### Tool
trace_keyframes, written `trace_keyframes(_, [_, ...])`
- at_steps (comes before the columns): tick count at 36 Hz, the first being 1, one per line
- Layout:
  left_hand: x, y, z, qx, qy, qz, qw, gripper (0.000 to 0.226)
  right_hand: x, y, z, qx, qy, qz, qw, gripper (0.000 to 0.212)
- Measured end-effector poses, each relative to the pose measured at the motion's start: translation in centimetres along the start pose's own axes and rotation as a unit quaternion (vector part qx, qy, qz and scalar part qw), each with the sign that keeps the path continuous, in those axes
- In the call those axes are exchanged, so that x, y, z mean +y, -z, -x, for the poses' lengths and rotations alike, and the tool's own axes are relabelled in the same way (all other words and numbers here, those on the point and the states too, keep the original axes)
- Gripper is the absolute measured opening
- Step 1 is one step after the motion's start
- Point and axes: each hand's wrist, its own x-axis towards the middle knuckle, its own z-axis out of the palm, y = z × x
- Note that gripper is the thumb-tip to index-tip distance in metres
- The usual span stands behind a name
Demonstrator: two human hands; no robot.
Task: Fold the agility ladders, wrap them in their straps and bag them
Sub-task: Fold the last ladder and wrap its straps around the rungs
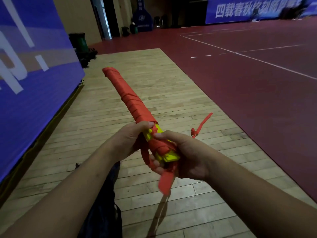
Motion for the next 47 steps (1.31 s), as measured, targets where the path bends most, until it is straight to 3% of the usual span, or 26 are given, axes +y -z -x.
trace_keyframes(5, [0.1, 0.6, 0.4, -0.042, -0.004, 0.035, 0.998, 0.025, 0.9, 0.1, -0.9, -0.145, -0.047, -0.023, 0.988, 0.03])
trace_keyframes(7, [0.1, 0.5, 0.7, -0.053, 0.004, 0.028, 0.998, 0.021, 1.1, -0.2, -1.2, -0.165, -0.042, -0.026, 0.985, 0.024])
trace_keyframes(13, [0.0, 0.9, 0.6, -0.061, 0.079, -0.013, 0.995, 0.036, 0.4, -1.2, -0.5, -0.061, 0.022, 0.006, 0.998, 0.02])
trace_keyframes(18, [-0.6, 2.7, 0.0, -0.047, 0.205, -0.136, 0.968, 0.065, 0.8, -0.4, -0.8, 0.021, 0.027, 0.146, 0.989, 0.016])
trace_keyframes(21, [-0.9, 2.9, -0.3, -0.053, 0.244, -0.149, 0.957, 0.069, 1.6, -0.4, -1.2, 0.063, 0.017, 0.19, 0.98, 0.013])
trace_keyframes(23, [-0.9, 2.2, -0.2, -0.044, 0.243, -0.177, 0.953, 0.069, 1.9, -0.6, -1.5, 0.108, 0.028, 0.246, 0.963, 0.019])
trace_keyframes(26, [-1.5, 0.6, -0.2, -0.019, 0.219, -0.261, 0.94, 0.074, 2.6, -0.4, -2.1, 0.171, 0.051, 0.407, 0.896, 0.029])
trace_keyframes(29, [-2.7, -0.5, -0.5, 0.06, 0.193, -0.33, 0.922, 0.05, 3.2, -0.2, -2.5, 0.185, 0.065, 0.501, 0.843, 0.029])
trace_keyframes(34, [-2.2, -0.8, -1.4, 0.127, 0.14, -0.282, 0.941, 0.031, 1.4, 0.0, -1.6, 0.126, 0.101, 0.508, 0.846, 0.038])
trace_keyframes(36, [-1.7, -0.3, -1.3, 0.143, 0.121, -0.297, 0.936, 0.027, 0.0, 0.4, -1.0, 0.119, 0.122, 0.546, 0.821, 0.047])
trace_keyframes(38, [-1.5, 0.5, -1.1, 0.136, 0.097, -0.342, 0.925, 0.024, -1.3, 1.4, -0.4, 0.11, 0.125, 0.577, 0.799, 0.043])
trace_keyframes(42, [-1.1, 1.1, -0.5, 0.092, 0.089, -0.322, 0.938, 0.023, -2.7, 4.3, 0.5, 0.092, 0.137, 0.521, 0.837, 0.014])
trace_keyframes(44, [-1.0, 0.7, -0.3, 0.067, 0.095, -0.299, 0.947, 0.032, -2.6, 5.7, -0.2, 0.167, 0.17, 0.467, 0.851, 0.019])
trace_keyframes(47, [-1.3, -0.1, 0.1, 0.02, 0.094, -0.332, 0.938, 0.054, -2.0, 7.2, -2.3, 0.268, 0.165, 0.289, 0.904, 0.049])
